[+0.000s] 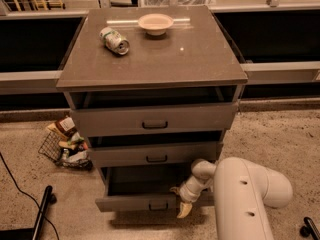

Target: Open bottom drawer

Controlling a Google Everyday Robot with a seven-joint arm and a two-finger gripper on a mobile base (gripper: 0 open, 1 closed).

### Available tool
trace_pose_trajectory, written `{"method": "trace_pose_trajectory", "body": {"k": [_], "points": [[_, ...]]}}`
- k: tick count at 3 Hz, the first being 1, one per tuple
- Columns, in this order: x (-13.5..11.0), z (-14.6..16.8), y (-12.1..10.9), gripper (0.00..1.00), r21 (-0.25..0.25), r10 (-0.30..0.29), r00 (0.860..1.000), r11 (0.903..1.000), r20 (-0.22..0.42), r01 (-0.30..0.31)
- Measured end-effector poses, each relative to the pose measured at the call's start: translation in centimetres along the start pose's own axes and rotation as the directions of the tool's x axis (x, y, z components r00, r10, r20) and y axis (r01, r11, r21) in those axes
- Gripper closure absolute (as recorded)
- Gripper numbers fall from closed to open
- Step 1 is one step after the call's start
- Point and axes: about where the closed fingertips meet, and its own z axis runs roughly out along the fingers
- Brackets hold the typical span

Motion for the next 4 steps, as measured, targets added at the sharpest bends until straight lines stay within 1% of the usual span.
{"method": "trace_pose_trajectory", "body": {"k": [1,2,3,4], "points": [[-0.1,-0.1,0.0,0.63,0.0,0.0,1.0,1.0,0.0,0.0],[-0.6,0.0,1.3,0.87,-0.018,-0.018,1.0,0.9997,0.012,0.018],[-1.6,0.5,2.6,1.0,-0.045,-0.045,0.998,0.9979,0.042,0.047],[-2.2,1.1,3.7,1.0,-0.067,-0.056,0.995,0.9958,0.085,0.062]]}}
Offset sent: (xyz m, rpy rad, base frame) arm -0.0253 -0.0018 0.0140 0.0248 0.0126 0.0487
